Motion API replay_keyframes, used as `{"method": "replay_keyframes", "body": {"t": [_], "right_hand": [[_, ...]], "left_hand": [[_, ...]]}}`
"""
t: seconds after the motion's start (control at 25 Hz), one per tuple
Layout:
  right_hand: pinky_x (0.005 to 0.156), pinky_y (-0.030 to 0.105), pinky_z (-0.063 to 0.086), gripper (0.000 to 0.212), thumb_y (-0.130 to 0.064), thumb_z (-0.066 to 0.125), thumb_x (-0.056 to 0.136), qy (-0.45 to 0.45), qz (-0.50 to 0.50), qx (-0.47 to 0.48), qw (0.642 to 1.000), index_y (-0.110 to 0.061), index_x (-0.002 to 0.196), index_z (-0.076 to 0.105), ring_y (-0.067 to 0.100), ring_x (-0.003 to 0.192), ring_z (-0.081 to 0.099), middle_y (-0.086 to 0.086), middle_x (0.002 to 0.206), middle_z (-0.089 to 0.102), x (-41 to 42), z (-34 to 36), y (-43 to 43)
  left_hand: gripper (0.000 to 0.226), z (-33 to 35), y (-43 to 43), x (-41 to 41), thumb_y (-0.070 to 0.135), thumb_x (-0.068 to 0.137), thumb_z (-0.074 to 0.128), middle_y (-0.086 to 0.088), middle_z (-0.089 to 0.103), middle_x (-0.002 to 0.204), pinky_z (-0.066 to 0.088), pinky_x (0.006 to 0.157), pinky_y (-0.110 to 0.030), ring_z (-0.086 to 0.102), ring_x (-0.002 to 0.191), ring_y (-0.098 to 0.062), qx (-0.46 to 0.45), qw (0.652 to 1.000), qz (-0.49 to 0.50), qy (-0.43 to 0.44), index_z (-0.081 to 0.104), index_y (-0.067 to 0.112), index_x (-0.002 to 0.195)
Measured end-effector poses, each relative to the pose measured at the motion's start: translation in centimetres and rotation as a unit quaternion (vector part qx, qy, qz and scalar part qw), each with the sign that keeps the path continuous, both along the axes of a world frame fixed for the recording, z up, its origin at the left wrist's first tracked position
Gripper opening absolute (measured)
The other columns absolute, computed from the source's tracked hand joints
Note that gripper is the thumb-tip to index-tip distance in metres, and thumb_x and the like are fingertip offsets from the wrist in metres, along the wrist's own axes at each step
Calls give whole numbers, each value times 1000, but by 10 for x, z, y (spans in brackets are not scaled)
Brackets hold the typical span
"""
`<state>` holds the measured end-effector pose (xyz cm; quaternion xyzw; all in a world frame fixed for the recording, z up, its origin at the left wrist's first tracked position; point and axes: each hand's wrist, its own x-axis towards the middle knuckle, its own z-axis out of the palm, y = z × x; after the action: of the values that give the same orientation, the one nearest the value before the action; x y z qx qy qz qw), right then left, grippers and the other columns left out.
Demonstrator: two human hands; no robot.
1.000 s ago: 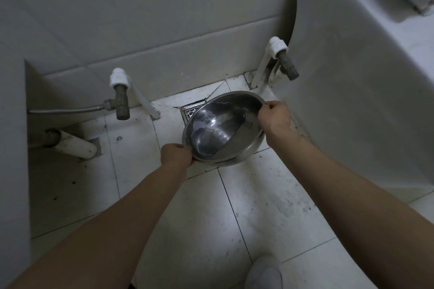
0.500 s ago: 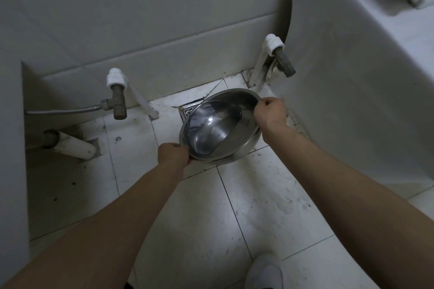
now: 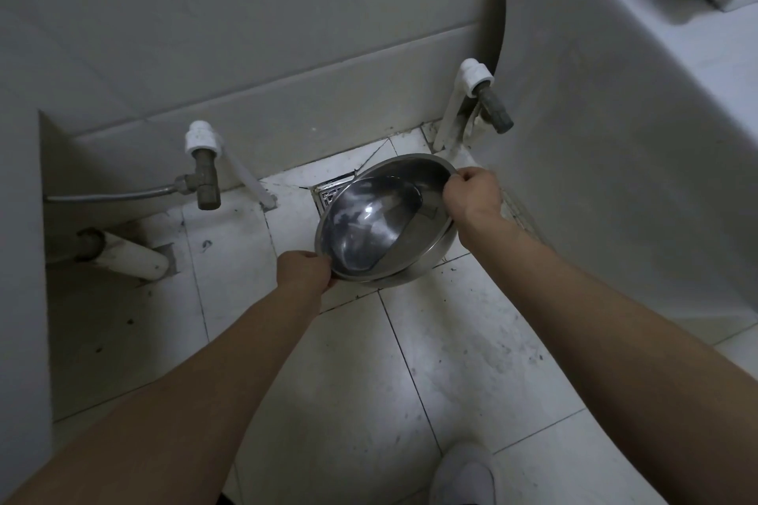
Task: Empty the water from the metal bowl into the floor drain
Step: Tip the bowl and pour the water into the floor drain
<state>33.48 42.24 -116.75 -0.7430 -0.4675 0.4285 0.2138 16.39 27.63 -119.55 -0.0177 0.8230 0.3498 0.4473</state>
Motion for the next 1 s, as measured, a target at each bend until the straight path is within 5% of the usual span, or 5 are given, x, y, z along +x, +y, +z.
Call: {"method": "replay_keyframes", "body": {"t": [0.28, 0.48, 0.68, 1.0], "right_hand": [[72, 32, 50, 22, -7, 47, 99, 0, 5, 2, 1000, -16, 88, 64, 11, 68, 53, -1, 76, 58, 1, 1, 1], [76, 32, 52, 20, -9, 47, 101, 5, 0, -1, 1000, -15, 94, 65, 10, 70, 54, -3, 78, 57, 2, 2, 2], [70, 29, 47, 20, -8, 47, 101, 8, 2, 3, 1000, -14, 95, 65, 9, 69, 53, -3, 76, 56, 2, 2, 1], [57, 27, 41, 23, -7, 47, 98, 2, 1, -7, 1000, -11, 84, 65, 14, 64, 52, 1, 70, 54, 2, 5, 3]], "left_hand": [[9, -2, 0, 1, -7, 90, 64, -14, 62, 80, 60, 80, -36, 63, 69, -23, 0, 1000, -6, -5, 63, -1, 83], [20, -4, 1, 3, -9, 89, 63, -15, 62, 79, 59, 66, -32, 62, 67, -24, 6, 1000, -7, -10, 62, 2, 73], [9, -3, 1, 3, -8, 90, 63, -15, 61, 80, 58, 61, -29, 62, 67, -23, 4, 1000, -3, -10, 63, -1, 85], [20, 0, 1, 4, -7, 89, 64, -15, 62, 77, 59, 65, -30, 61, 64, -22, 4, 1000, -7, -10, 61, 2, 72]]}}
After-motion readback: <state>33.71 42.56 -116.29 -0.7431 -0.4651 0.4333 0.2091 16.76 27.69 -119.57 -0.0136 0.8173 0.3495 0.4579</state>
